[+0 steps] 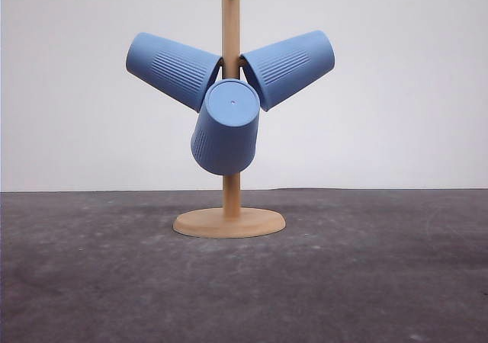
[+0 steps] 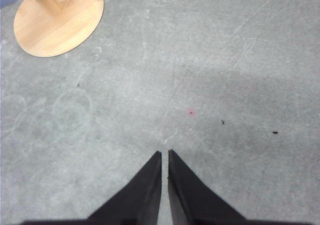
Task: Place three cups
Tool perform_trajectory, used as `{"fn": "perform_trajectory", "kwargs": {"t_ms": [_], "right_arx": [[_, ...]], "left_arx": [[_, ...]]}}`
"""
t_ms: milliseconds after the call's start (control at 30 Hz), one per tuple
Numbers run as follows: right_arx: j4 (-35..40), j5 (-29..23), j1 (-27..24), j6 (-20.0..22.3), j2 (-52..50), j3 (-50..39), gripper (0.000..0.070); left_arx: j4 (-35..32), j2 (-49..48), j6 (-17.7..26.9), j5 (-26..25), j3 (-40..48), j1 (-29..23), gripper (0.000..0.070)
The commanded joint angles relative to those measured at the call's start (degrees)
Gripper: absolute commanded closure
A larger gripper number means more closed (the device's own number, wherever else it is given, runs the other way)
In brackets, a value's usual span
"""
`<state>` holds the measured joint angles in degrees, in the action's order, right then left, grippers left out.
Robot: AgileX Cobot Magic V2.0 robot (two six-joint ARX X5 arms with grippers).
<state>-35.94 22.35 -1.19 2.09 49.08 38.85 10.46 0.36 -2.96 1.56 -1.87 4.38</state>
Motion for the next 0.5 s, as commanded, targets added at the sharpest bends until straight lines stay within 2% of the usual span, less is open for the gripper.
{"fn": "perform_trajectory", "kwargs": {"t_ms": [0,300,467], "right_arx": [[0.4,0.1,-0.1,-0.2,0.2,0.5,0.0683],[0.6,-0.3,0.1,0.0,0.0,0.5,0.0684],[2.9,-6.9,0.9,4.3,-6.1,0.2,0.0685]], "left_arx": [[0.3,-0.1,0.5,-0.1,1.2,0.1,0.0700],[0.3,-0.1,0.5,0.0,1.2,0.1,0.0700],[0.3,-0.1,0.5,-0.1,1.1,0.1,0.0700]]}}
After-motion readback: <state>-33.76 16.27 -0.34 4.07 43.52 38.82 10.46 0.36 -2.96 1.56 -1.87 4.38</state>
